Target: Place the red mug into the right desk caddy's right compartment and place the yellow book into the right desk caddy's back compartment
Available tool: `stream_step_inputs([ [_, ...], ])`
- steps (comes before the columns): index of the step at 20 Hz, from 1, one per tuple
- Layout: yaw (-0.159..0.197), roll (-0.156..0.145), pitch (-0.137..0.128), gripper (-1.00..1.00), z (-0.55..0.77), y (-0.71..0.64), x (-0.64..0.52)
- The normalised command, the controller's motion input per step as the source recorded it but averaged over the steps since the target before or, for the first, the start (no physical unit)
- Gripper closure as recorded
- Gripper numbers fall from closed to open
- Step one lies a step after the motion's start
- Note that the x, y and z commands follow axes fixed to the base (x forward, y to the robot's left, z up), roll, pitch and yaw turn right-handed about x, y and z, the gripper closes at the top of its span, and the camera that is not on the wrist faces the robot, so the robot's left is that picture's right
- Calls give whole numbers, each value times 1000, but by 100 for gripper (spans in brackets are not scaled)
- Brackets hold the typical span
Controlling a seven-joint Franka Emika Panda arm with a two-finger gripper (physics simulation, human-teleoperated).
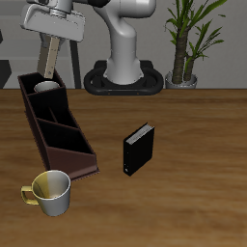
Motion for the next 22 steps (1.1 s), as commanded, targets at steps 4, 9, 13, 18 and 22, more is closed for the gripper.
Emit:
stream_step_inputs([
  [4,-30,-11,6,100,-80,-3,263],
  [9,-10,13,-3,100,-18,114,261],
  [13,-6,26,1,100,-2,134,160],
  [18,-2,13,6,100,-35,136,101],
  [22,2,43,16,100,-120,192,41],
])
